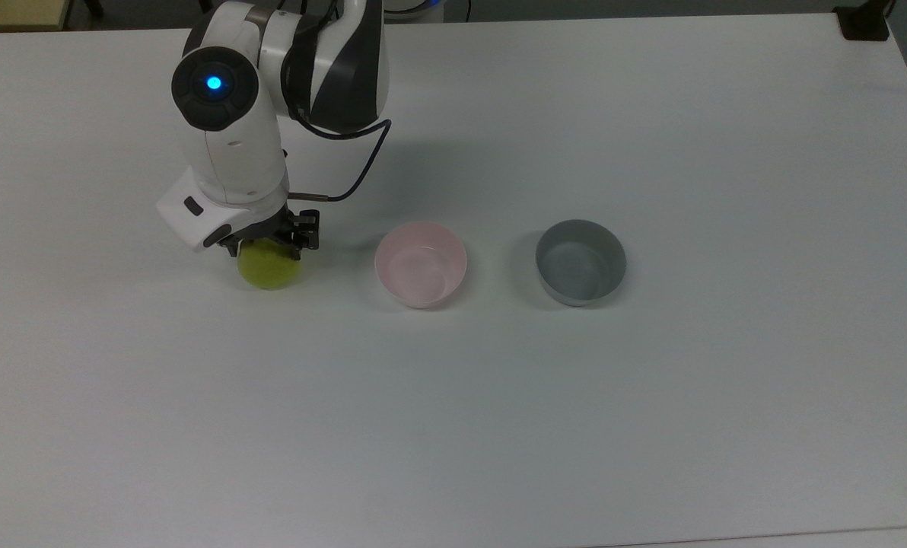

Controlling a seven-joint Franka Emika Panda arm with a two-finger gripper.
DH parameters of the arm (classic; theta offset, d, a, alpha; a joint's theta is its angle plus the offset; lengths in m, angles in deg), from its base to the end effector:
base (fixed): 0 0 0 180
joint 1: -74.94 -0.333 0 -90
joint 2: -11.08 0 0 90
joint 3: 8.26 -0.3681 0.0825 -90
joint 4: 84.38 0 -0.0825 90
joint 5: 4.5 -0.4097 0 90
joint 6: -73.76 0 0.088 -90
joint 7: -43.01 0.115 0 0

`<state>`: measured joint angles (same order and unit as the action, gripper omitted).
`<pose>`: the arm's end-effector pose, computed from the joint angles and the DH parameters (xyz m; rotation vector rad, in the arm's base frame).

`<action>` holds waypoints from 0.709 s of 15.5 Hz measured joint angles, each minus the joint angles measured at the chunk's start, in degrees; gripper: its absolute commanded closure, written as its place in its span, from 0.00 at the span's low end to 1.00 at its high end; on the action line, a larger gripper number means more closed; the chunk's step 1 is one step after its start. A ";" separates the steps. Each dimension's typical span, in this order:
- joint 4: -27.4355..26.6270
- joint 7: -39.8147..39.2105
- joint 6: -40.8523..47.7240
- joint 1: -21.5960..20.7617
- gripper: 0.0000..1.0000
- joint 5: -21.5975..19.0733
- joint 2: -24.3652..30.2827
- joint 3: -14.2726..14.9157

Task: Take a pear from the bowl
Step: 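Open the gripper to release the pear and raise the gripper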

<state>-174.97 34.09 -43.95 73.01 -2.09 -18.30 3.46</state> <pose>0.7242 -0.1049 0.3684 3.0098 0.0439 -0.0778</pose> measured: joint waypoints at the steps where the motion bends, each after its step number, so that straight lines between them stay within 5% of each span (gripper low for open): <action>1: 0.05 0.00 0.00 -0.06 0.00 0.16 0.00 0.00; 7: 1.07 -0.03 0.00 -0.11 0.00 0.25 0.56 0.07; 11: 1.89 -0.02 2.12 -0.13 0.00 0.24 6.46 0.15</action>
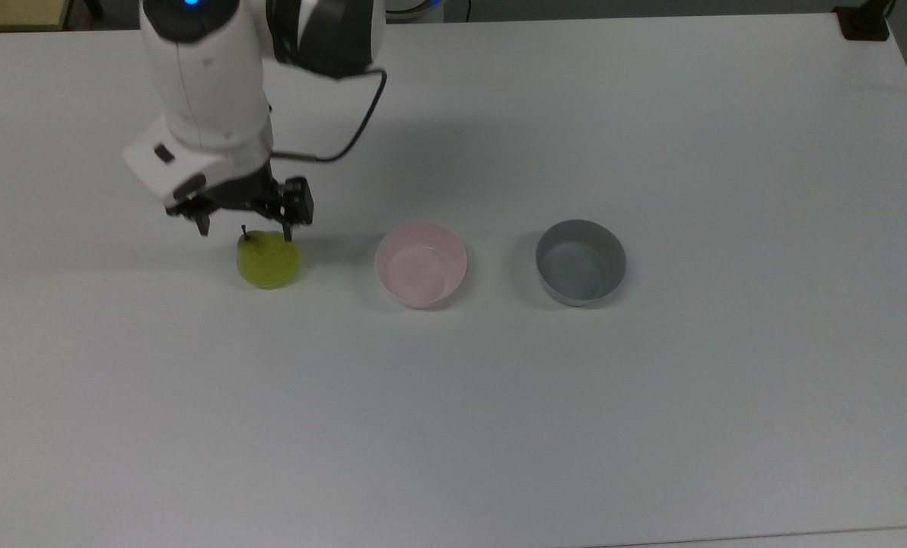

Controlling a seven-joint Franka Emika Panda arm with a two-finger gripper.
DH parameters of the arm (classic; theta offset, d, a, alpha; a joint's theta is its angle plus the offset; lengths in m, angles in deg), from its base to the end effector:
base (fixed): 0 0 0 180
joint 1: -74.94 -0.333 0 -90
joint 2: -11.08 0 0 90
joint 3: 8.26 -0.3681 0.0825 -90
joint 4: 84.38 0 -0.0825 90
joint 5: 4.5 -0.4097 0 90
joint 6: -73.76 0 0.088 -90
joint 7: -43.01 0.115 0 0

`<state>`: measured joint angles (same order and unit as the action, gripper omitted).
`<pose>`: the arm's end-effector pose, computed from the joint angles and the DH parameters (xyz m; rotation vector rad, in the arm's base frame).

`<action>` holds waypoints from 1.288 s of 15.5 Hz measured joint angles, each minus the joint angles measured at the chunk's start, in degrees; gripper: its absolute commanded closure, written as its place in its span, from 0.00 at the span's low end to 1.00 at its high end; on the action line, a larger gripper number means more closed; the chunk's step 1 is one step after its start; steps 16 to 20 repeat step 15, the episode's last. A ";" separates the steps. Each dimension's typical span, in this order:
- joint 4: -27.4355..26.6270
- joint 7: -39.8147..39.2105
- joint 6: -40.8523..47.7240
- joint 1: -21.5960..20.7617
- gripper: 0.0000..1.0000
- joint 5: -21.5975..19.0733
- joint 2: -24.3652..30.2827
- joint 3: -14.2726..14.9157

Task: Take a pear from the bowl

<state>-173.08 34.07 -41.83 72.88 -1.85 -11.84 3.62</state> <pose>0.7178 -0.1050 0.4625 3.0072 0.0332 0.0848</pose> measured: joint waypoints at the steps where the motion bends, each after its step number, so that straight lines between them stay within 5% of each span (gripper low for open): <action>1: 0.01 0.00 2.30 -0.07 0.00 0.00 2.16 0.00; 10: -2.20 5.70 21.79 -5.06 0.00 -0.39 16.92 -0.91; 20: -3.82 7.88 22.49 -5.97 0.00 -0.36 18.76 -1.05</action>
